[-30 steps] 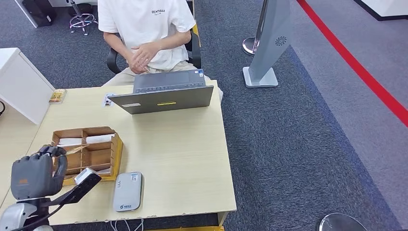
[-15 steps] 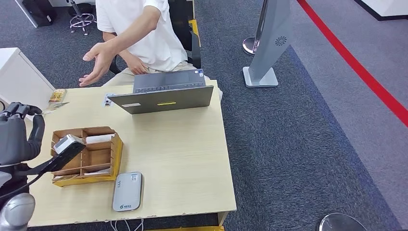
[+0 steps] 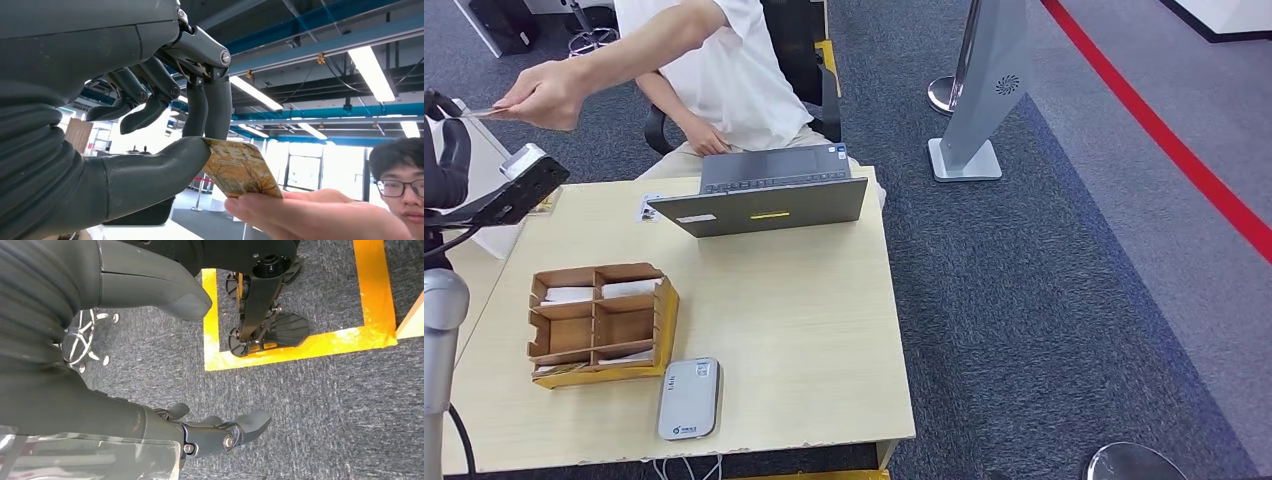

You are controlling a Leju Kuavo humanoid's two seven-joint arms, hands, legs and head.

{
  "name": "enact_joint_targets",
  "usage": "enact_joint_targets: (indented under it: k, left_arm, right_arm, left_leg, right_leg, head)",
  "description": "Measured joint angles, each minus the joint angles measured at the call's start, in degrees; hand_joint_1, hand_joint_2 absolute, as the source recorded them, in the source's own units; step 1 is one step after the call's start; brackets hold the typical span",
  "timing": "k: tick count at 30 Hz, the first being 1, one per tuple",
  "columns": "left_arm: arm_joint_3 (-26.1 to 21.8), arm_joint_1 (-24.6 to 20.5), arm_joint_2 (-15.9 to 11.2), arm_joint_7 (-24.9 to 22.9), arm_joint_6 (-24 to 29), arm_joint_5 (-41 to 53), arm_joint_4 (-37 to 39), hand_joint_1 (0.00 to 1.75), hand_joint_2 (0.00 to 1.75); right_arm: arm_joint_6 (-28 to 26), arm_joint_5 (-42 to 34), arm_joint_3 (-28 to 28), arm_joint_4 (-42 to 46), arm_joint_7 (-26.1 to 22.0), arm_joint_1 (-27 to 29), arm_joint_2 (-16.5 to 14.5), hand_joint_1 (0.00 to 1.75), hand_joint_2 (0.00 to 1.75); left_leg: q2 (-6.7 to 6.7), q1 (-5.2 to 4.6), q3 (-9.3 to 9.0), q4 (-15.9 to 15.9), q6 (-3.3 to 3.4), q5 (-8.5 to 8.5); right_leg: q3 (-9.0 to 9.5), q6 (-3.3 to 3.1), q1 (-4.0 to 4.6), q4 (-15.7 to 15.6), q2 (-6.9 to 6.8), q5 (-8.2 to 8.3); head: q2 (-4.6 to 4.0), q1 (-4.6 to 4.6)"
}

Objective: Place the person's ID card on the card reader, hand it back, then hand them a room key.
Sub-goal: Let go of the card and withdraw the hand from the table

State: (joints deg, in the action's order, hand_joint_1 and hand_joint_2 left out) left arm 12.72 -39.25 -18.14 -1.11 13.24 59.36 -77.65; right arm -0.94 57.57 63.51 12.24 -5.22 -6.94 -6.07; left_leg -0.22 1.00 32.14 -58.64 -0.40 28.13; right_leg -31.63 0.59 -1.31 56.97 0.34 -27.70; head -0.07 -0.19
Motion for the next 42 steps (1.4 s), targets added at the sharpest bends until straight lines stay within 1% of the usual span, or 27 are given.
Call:
enact_joint_targets:
  k: [2, 5, 9, 14, 20, 29, 33, 42]
  left_arm:
    - [0.47, -0.76, 0.01, -0.28, -0.03, 0.30, 1.01, 1.75, 1.75]
    - [1.60, -3.22, 0.03, -0.58, -0.60, 0.51, 3.25, 1.75, 1.75]
    - [2.91, -5.88, 0.07, -0.83, -0.78, -0.74, 5.49, 0.00, 1.75]
    - [3.44, -7.56, -0.12, -0.81, -0.86, -2.86, 6.57, 0.00, 1.75]
    - [3.52, -10.00, -1.02, -0.83, -1.55, -3.32, 8.20, 0.00, 1.75]
    - [3.82, -11.37, -2.35, -1.47, -2.36, -2.73, 9.74, 0.00, 1.75]
    - [4.27, -12.26, -4.48, -2.07, -2.83, -0.42, 10.70, 0.00, 1.75]
    - [4.44, -15.61, -11.42, -2.88, -2.49, 1.51, 16.77, 0.00, 1.75]
  right_arm:
    - [0.00, 0.04, -0.15, -0.01, 0.03, -0.02, -0.03, 0.00, 1.75]
    - [-0.02, 0.26, -0.41, -0.02, 0.33, -0.02, -0.10, 0.00, 1.75]
    - [-0.07, 0.52, -0.77, -0.02, 0.44, 0.02, -0.30, 0.00, 1.75]
    - [-0.11, 0.62, -0.98, -0.04, 0.44, 0.03, -0.38, 0.00, 1.75]
    - [-0.09, 0.63, -1.13, -0.07, 0.44, 0.03, -0.38, 0.00, 1.75]
    - [-0.06, 0.56, -1.23, -0.09, 0.44, 0.02, -0.38, 0.00, 1.75]
    - [-0.09, 0.40, -1.23, -0.09, 0.43, 0.06, -0.38, 0.00, 1.75]
    - [-0.14, 0.13, -1.22, -0.09, 0.58, 0.23, -0.38, 0.00, 1.75]
  left_leg:
    - [0.04, 0.00, 0.02, 0.00, 0.00, 0.00]
    - [0.07, 0.01, 0.07, 0.00, 0.00, 0.00]
    - [0.19, 0.00, 0.06, 0.00, 0.00, 0.01]
    - [0.18, 0.01, 0.07, 0.00, 0.01, 0.01]
    - [0.19, 0.01, 0.07, 0.00, 0.01, 0.01]
    - [0.19, 0.00, 0.07, 0.00, 0.01, 0.01]
    - [0.22, 0.01, 0.07, 0.01, 0.01, 0.01]
    - [0.29, 0.03, 0.10, 0.03, 0.00, 0.00]
  right_leg:
    - [-0.05, 0.00, 0.00, 0.00, 0.05, 0.00]
    - [-0.09, 0.00, 0.00, 0.00, 0.07, 0.01]
    - [-0.12, 0.00, 0.00, 0.01, 0.19, 0.02]
    - [-0.13, 0.00, 0.01, 0.01, 0.19, 0.01]
    - [-0.13, 0.00, 0.01, 0.01, 0.19, 0.01]
    - [-0.12, 0.00, 0.00, 0.02, 0.20, 0.02]
    - [-0.14, -0.01, 0.01, 0.03, 0.22, 0.02]
    - [-0.13, -0.01, 0.02, 0.08, 0.30, 0.02]
  head:
    - [0.00, -0.01]
    - [0.00, 0.00]
    - [0.01, -0.01]
    - [0.01, 0.01]
    - [0.01, 0.00]
    - [0.01, 0.01]
    - [0.01, 0.01]
    - [0.01, 0.04]
